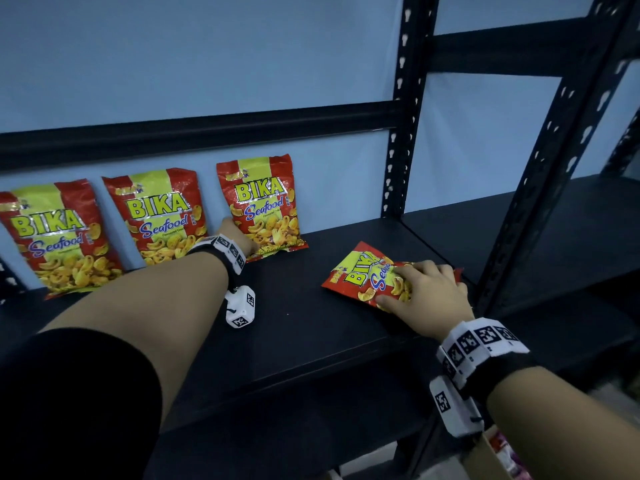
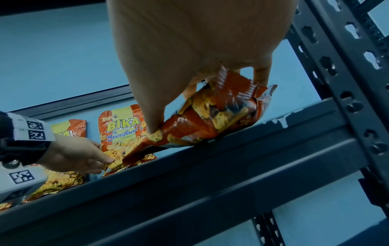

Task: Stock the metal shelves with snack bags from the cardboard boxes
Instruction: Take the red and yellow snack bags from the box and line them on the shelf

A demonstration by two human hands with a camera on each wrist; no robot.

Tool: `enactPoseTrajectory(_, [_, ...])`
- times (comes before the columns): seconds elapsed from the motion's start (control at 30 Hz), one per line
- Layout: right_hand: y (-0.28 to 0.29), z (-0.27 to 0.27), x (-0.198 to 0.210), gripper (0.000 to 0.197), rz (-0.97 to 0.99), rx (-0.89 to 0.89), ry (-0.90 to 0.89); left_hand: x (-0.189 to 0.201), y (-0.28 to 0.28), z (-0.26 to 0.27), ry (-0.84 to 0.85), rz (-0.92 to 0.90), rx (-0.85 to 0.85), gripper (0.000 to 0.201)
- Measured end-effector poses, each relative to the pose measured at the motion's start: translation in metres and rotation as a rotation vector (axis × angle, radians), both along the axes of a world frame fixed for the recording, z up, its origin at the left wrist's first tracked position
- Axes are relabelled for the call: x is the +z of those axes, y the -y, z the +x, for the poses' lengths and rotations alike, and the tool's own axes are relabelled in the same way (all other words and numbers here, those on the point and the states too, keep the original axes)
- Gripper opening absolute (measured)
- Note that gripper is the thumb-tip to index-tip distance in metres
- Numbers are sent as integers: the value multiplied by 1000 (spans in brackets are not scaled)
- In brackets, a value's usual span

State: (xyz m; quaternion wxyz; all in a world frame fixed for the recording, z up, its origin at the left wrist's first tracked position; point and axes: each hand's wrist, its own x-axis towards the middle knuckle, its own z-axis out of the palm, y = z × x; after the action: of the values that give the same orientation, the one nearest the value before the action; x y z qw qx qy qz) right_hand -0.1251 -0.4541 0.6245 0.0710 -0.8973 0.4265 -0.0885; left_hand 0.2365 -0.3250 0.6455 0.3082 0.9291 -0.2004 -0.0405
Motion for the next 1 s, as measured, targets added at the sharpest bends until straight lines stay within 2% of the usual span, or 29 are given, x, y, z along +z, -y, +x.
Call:
enactPoseTrajectory(0.13, [1,-3,0,86,-1,11,1,8,3,3,-40,63,24,41])
enactPoseTrajectory(0.2, [1,-3,1,85,4,17,-1,10,0,-3,-48,195,12,47])
enactPoseTrajectory(0.27, [0,-3,4,83,8,23,8,7,0,-6,-74,251,-51,54])
enactPoseTrajectory(0.4, [0,-4,10,78,26,10,37,2,0,-26,-177,233,-167,43])
enactPoseTrajectory(0.5, [-2,-7,14,74,51,3,32,9,-1,-59,-225,258,-351,45])
enactPoseTrajectory(0.63, [-7,-11,20,62,101,9,52,19,-14,-111,-245,232,-582,40])
enactPoseTrajectory(0.73, [-17,-14,20,53,85,6,73,19,-25,-143,-224,207,-687,40])
enactPoseTrajectory(0.87, [-45,-12,13,63,51,20,28,8,-44,-167,-244,235,-784,40])
enactPoseTrajectory(1.0, [-72,-7,10,68,101,50,10,-4,-59,-170,-164,186,-788,35])
